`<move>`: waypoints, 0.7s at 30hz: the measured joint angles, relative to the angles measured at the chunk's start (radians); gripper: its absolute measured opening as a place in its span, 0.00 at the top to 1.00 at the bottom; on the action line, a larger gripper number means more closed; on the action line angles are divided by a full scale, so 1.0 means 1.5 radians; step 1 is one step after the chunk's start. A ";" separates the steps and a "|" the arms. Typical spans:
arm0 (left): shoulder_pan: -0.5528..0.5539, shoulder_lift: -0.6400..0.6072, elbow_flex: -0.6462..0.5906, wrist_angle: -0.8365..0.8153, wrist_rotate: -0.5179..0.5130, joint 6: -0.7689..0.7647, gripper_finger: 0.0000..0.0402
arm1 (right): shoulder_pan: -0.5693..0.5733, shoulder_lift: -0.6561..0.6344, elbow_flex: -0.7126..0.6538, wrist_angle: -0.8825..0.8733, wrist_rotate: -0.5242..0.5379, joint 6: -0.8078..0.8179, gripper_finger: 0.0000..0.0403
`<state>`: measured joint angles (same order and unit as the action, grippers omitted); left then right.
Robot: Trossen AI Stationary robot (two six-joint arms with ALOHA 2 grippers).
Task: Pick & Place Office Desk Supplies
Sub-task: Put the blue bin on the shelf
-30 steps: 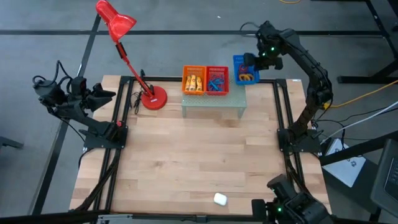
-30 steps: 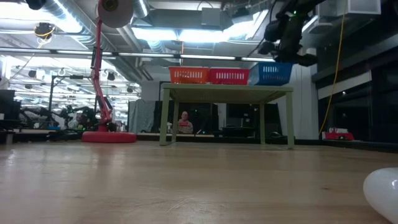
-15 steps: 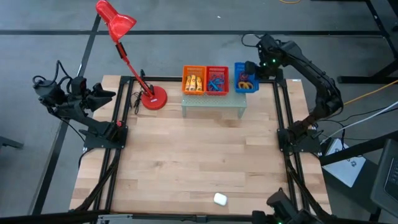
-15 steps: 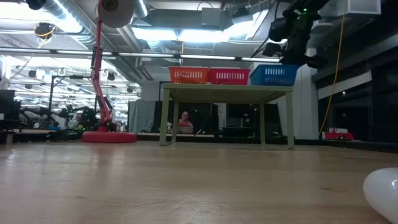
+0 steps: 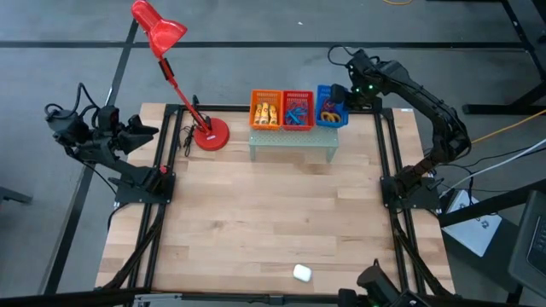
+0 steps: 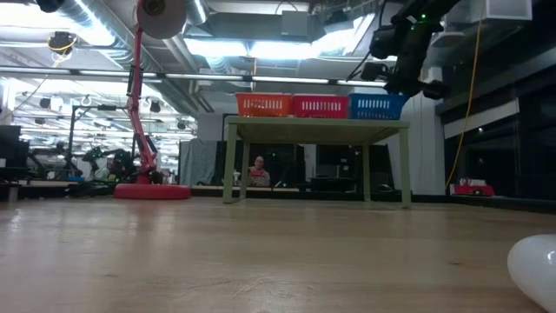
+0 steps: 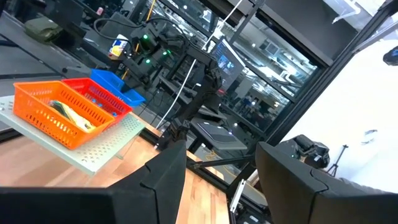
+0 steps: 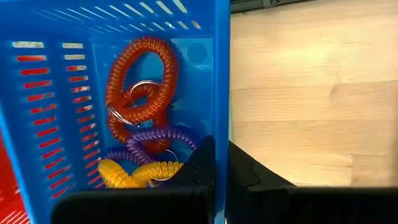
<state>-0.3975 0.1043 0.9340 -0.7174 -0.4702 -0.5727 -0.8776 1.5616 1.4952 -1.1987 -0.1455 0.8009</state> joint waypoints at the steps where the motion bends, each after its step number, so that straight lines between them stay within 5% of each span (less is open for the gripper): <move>1: 0.000 0.000 0.000 0.000 0.000 0.000 0.53 | 0.001 0.000 0.000 0.000 0.000 0.000 0.99; 21: 0.000 0.000 0.000 0.000 0.000 0.014 0.53 | 0.021 0.000 0.000 -0.011 -0.010 -0.006 0.99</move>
<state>-0.3973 0.1043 0.9340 -0.7174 -0.4698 -0.5519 -0.8463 1.5620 1.4952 -1.2152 -0.1602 0.7925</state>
